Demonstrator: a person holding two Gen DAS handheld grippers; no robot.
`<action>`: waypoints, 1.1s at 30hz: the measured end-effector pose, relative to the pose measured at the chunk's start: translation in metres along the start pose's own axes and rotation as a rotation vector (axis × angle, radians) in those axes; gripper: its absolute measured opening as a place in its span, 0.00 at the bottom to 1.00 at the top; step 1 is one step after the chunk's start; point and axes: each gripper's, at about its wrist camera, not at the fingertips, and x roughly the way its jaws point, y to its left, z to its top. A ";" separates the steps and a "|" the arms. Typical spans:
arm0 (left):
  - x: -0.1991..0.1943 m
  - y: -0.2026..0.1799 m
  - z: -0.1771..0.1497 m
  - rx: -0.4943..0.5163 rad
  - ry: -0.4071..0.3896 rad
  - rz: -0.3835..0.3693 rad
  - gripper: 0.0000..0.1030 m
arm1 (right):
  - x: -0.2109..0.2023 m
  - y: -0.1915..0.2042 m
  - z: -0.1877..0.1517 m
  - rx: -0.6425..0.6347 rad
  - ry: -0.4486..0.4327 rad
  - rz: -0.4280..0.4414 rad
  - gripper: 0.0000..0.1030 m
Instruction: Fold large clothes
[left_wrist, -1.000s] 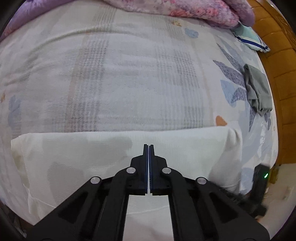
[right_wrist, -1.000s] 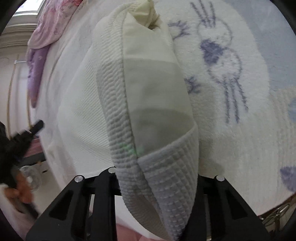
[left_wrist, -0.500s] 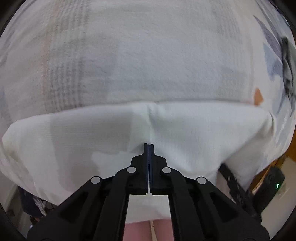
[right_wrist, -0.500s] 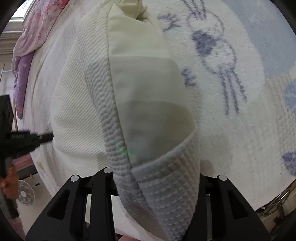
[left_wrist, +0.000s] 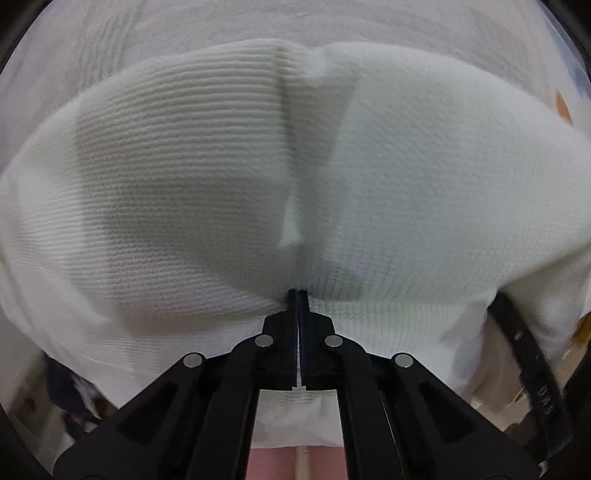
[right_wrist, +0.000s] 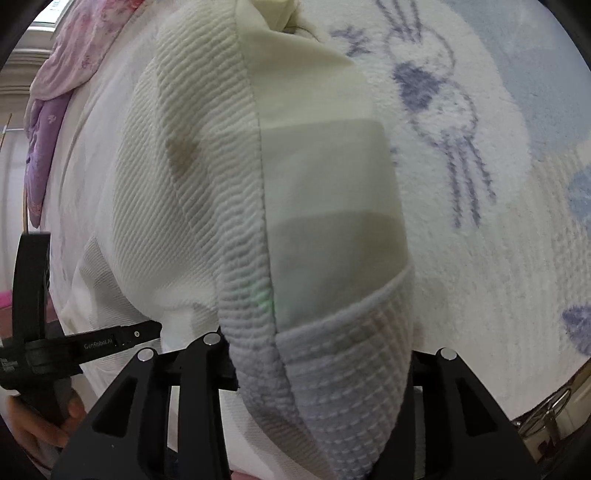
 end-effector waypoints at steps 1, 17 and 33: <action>-0.008 -0.001 -0.018 0.026 -0.015 0.002 0.01 | -0.002 -0.003 -0.001 0.014 0.002 0.003 0.35; 0.040 0.020 -0.168 -0.026 -0.275 -0.168 0.03 | 0.003 0.009 -0.022 -0.025 -0.077 0.008 0.36; 0.038 0.045 -0.244 -0.041 -0.499 -0.198 0.03 | -0.107 0.136 -0.114 -0.237 -0.198 0.170 0.14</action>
